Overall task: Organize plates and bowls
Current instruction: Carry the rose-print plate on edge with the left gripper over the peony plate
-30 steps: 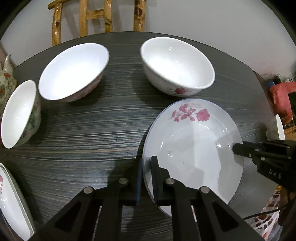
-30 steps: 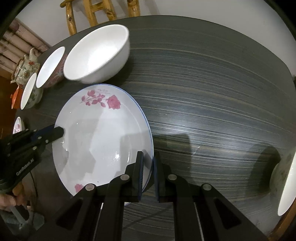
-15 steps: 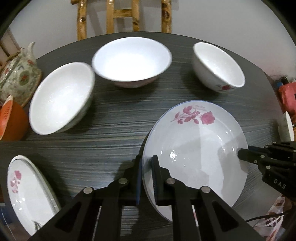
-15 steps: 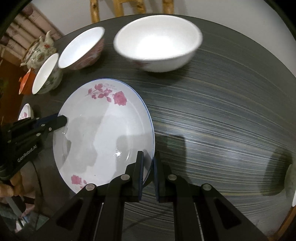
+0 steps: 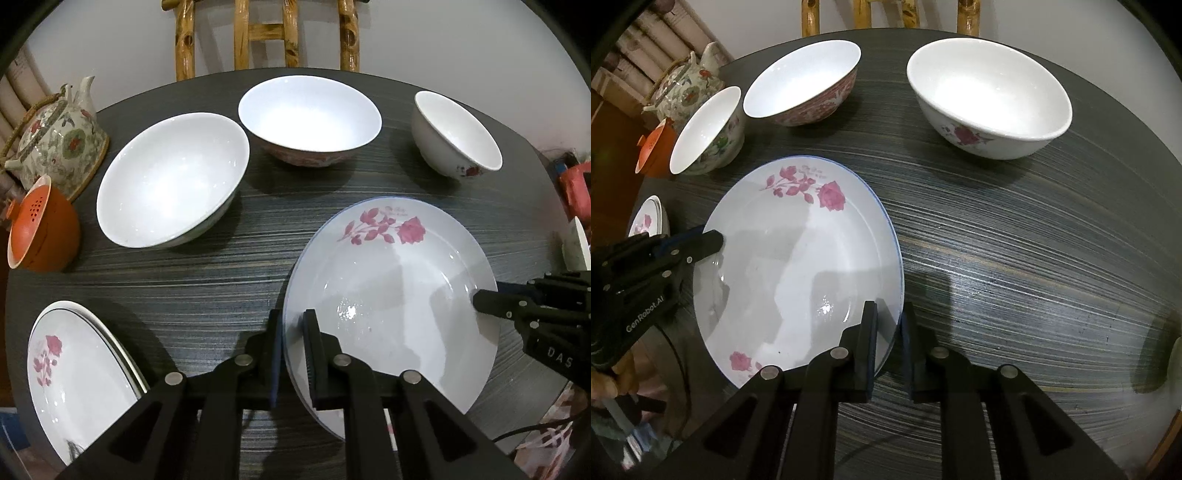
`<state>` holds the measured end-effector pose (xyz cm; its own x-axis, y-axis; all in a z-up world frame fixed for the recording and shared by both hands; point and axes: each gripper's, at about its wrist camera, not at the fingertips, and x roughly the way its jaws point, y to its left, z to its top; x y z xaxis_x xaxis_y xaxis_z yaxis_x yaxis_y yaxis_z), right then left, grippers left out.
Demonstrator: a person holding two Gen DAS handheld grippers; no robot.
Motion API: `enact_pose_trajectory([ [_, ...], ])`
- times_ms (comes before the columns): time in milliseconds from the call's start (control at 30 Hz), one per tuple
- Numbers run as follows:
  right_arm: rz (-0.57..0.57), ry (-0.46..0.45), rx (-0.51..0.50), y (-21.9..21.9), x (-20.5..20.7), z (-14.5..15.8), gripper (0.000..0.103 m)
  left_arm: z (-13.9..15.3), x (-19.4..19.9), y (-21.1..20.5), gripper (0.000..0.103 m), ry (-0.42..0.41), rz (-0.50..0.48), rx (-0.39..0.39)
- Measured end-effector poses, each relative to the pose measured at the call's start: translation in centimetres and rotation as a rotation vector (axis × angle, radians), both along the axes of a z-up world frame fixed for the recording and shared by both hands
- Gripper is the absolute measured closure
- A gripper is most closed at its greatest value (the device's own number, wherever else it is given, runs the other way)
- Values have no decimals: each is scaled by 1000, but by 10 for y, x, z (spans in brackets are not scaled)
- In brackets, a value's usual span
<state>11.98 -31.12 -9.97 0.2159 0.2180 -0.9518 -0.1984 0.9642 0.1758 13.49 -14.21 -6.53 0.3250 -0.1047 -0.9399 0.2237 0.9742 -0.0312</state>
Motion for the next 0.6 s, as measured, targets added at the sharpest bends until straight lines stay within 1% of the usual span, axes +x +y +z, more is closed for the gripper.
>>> enact_pose_trajectory([
  [67, -8, 12, 12, -2, 1, -1, 89, 2, 0, 9, 92, 4, -1, -7],
  [200, -7, 33, 29, -1, 3, -6, 88, -3, 3, 12, 91, 6, -15, -8],
  [300, -7, 34, 28, 1, 3, -7, 87, -6, 6, 15, 89, 16, -17, -20],
  [400, -16, 31, 20, 0, 2, -7, 87, -5, 8, 23, 91, 31, -12, -45],
  [500, -26, 37, 32, 1, 4, -8, 88, -7, 9, 24, 91, 38, -30, -48],
  [600, -25, 36, 37, -2, 4, -8, 88, -8, 12, 27, 90, 55, -26, -67],
])
